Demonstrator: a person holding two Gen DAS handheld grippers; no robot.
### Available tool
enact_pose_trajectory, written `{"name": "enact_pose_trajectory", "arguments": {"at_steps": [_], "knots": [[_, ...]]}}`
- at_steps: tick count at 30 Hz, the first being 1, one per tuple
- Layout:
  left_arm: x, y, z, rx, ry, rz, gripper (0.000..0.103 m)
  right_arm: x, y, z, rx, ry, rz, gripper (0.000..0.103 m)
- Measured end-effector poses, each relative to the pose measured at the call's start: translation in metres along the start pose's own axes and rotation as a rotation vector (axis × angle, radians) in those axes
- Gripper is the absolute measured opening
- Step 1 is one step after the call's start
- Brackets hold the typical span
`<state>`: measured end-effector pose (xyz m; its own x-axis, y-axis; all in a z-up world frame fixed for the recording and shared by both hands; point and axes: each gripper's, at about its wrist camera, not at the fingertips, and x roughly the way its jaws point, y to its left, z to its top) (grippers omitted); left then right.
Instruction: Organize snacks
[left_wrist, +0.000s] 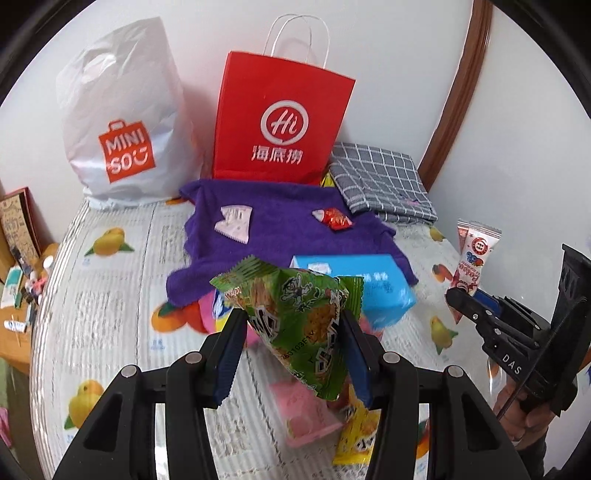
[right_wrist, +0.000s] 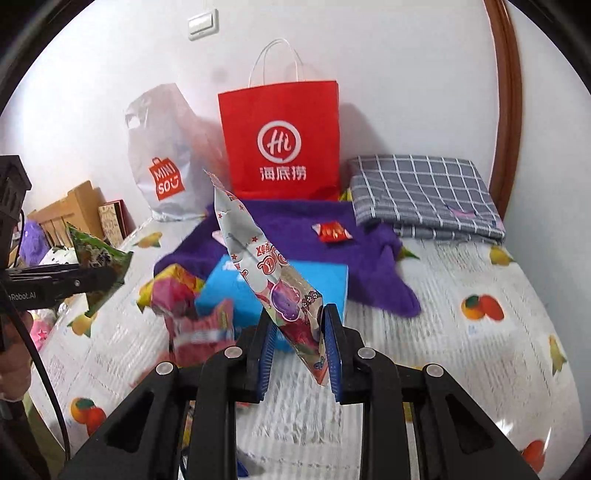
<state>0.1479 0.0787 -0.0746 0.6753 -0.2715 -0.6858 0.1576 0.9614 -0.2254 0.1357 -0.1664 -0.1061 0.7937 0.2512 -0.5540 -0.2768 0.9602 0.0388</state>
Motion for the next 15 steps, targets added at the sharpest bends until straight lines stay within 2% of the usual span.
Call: {"name": "enact_pose_trajectory", "arguments": {"at_steps": [15], "knots": [[0.018, 0.006, 0.064, -0.032, -0.025, -0.011, 0.048, 0.034, 0.011, 0.061, -0.037, -0.017, -0.001, 0.025]]}}
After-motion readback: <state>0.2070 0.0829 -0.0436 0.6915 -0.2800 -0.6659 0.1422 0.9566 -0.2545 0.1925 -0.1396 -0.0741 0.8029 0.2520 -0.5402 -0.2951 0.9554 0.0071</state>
